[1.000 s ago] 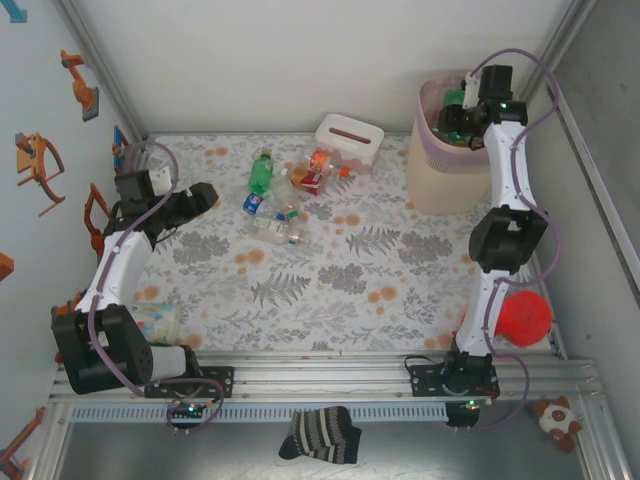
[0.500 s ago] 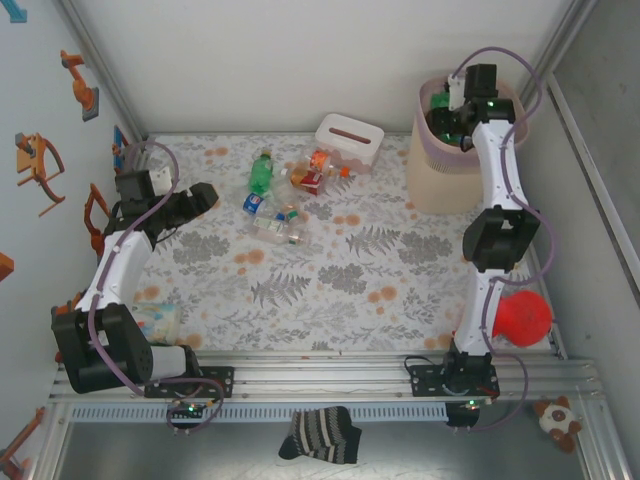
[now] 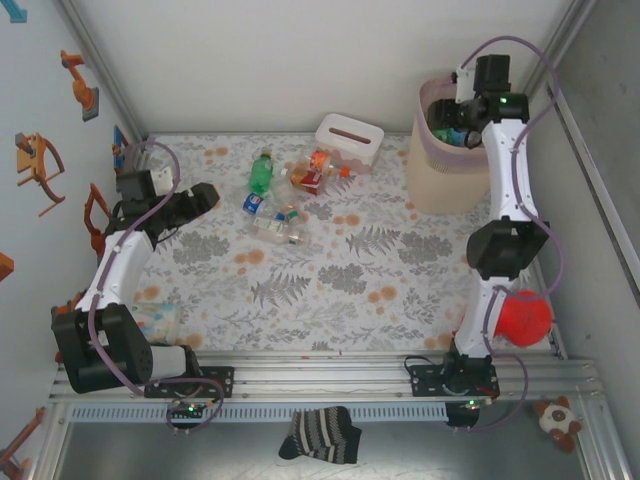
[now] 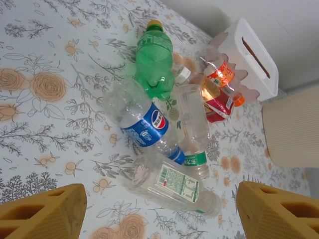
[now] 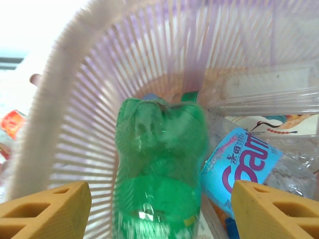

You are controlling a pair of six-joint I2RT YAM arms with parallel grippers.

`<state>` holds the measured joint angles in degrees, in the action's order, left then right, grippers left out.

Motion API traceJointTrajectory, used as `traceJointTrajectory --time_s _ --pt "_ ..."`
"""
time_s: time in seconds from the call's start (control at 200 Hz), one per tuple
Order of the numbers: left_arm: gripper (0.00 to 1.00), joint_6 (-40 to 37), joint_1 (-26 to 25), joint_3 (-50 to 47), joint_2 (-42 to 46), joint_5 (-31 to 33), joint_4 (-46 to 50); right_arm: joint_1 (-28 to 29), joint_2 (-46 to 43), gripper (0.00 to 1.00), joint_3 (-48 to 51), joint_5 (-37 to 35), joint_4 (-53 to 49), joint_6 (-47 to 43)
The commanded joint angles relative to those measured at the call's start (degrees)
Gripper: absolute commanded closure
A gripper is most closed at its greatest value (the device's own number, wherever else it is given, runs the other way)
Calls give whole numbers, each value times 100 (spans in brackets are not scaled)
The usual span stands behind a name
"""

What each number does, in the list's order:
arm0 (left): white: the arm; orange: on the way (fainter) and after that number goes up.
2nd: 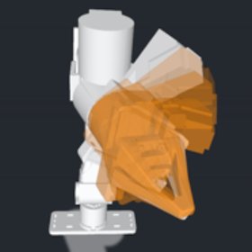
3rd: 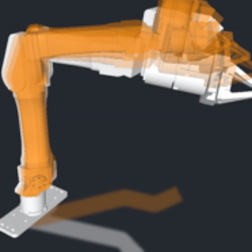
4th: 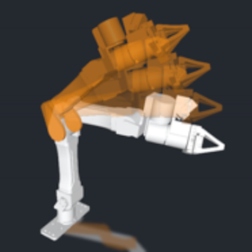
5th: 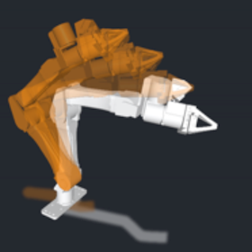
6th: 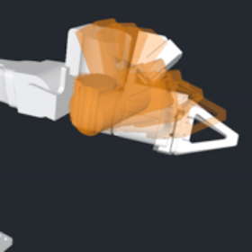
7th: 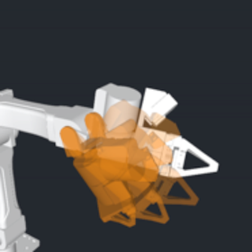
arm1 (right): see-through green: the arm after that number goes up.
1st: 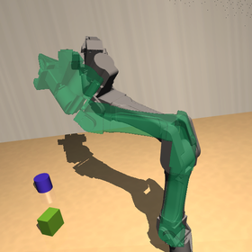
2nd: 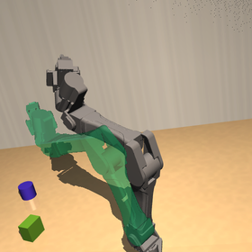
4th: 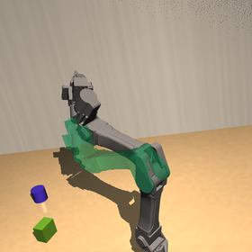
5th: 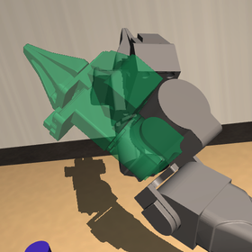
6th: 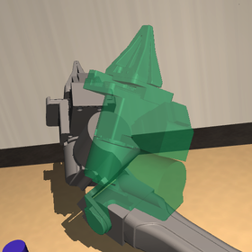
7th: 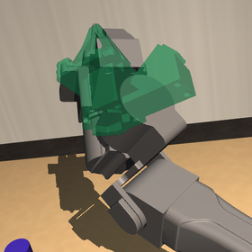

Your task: Put the plastic bottles in the bin

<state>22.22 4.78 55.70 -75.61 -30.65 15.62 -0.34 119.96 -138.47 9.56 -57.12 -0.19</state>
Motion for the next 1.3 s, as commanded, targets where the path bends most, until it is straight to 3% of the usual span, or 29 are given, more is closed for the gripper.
traceJointTrajectory --time_s 0.0,0.31,0.581,0.841,1.031,1.292 --pt "21 -94 -55 64 47 50 134 16 -499 28 -99 202 -3 192" --pt "22 -174 -200 107 21 117 202 296 -1009 34 60 659 52 219" --pt "22 -310 -362 143 55 280 328 1336 -1387 36 885 686 222 -397" --pt "22 -316 -364 169 37 284 337 2319 -1906 38 2964 1101 1728 -1090" --pt "21 -323 -346 187 53 323 362 3053 -2031 38 4570 1297 3425 -1512" --pt "22 -315 -337 195 47 306 371 4008 -980 38 4751 1078 4331 -1616"
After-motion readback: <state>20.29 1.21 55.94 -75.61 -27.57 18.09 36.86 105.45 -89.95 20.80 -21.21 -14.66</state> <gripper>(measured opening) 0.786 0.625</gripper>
